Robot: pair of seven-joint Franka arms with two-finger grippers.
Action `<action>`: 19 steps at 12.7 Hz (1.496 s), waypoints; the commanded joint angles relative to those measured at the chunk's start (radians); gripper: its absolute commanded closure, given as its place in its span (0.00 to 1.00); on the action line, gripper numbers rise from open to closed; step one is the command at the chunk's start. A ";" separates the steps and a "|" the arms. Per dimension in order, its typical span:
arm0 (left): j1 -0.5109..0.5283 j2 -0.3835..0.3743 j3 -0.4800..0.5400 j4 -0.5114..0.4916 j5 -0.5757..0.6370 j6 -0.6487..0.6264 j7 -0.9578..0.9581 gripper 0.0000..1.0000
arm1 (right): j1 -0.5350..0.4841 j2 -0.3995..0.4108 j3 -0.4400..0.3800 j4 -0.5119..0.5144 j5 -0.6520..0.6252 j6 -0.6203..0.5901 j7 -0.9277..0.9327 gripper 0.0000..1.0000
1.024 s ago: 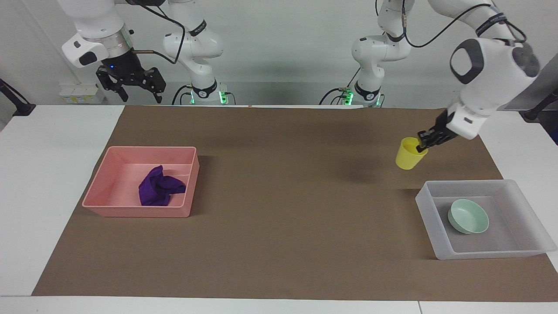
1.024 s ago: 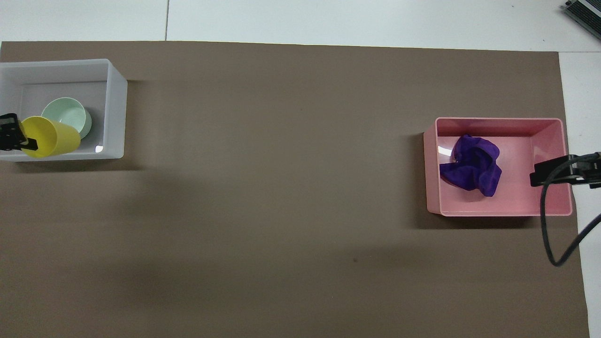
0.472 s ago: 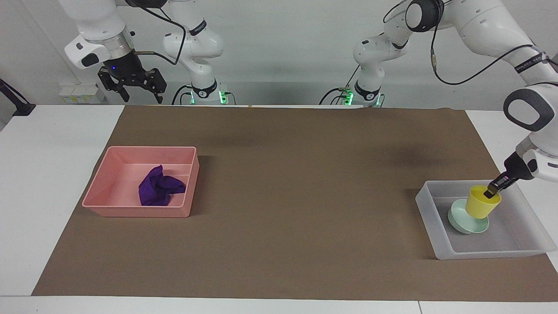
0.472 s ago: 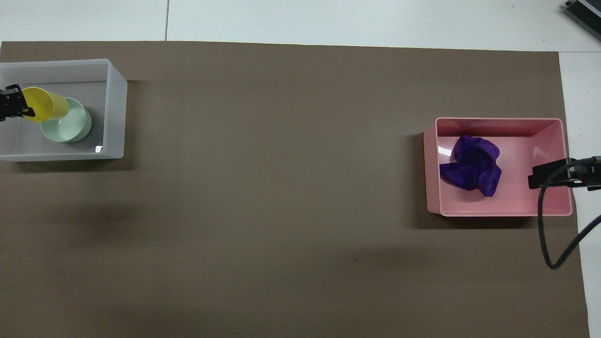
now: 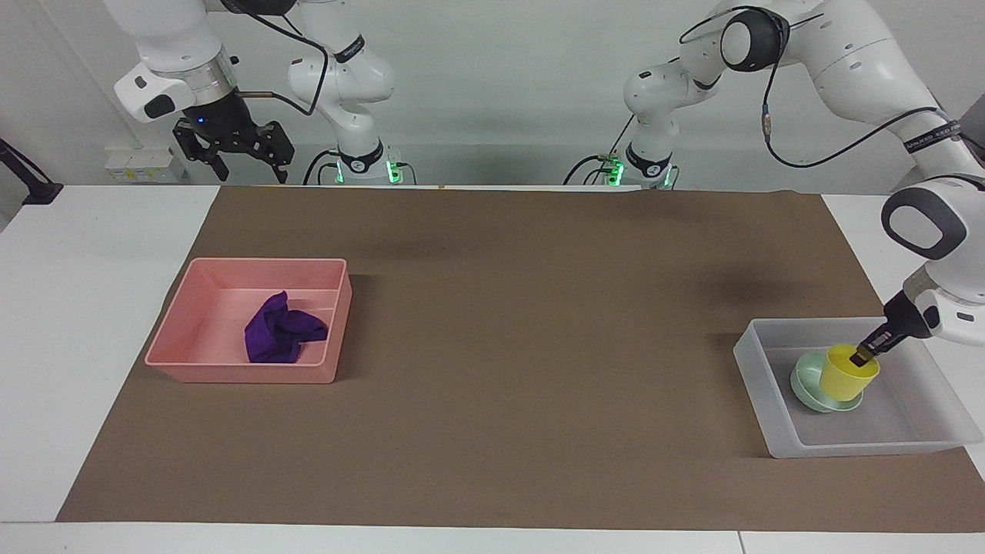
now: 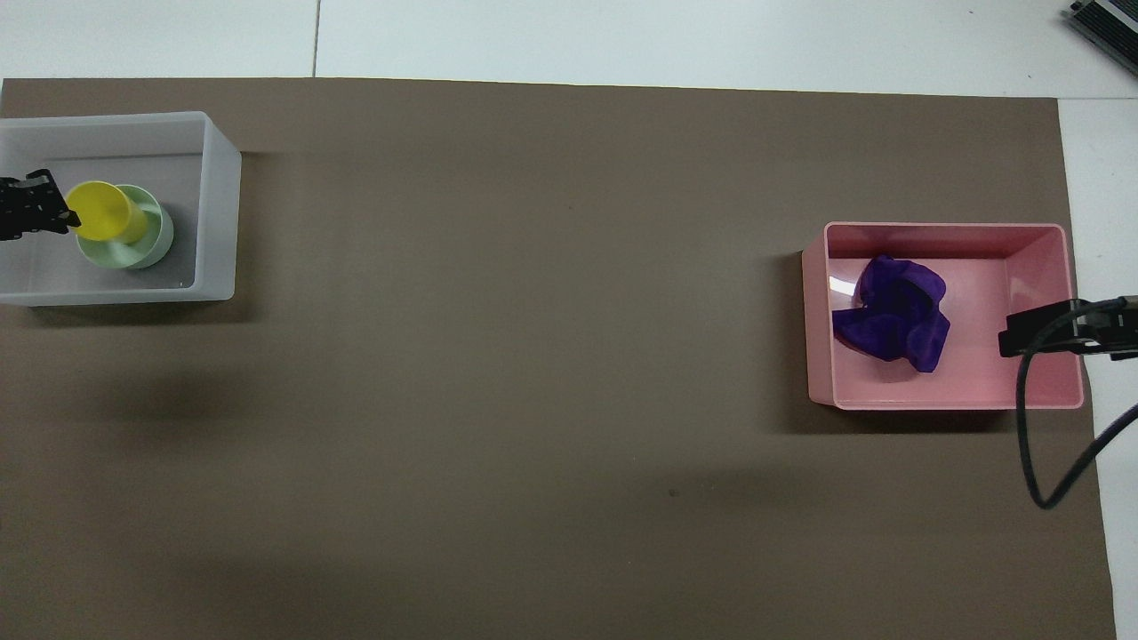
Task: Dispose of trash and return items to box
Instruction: 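Release the cup in the box and raise the left gripper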
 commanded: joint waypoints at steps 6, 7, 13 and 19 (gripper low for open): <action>-0.052 -0.132 -0.007 0.034 0.024 -0.096 -0.011 0.00 | -0.005 -0.035 0.007 -0.047 -0.005 0.028 -0.018 0.00; -0.078 -0.166 -0.004 0.037 0.027 -0.159 -0.013 0.00 | -0.005 -0.035 0.007 -0.049 -0.005 0.028 -0.018 0.00; -0.321 -0.337 -0.017 0.028 0.171 -0.597 -0.046 0.00 | -0.008 -0.037 0.007 -0.050 -0.003 0.028 -0.018 0.00; -0.352 -0.531 0.000 -0.212 0.101 -0.417 -0.068 0.00 | -0.008 -0.037 0.005 -0.052 -0.003 0.033 -0.017 0.00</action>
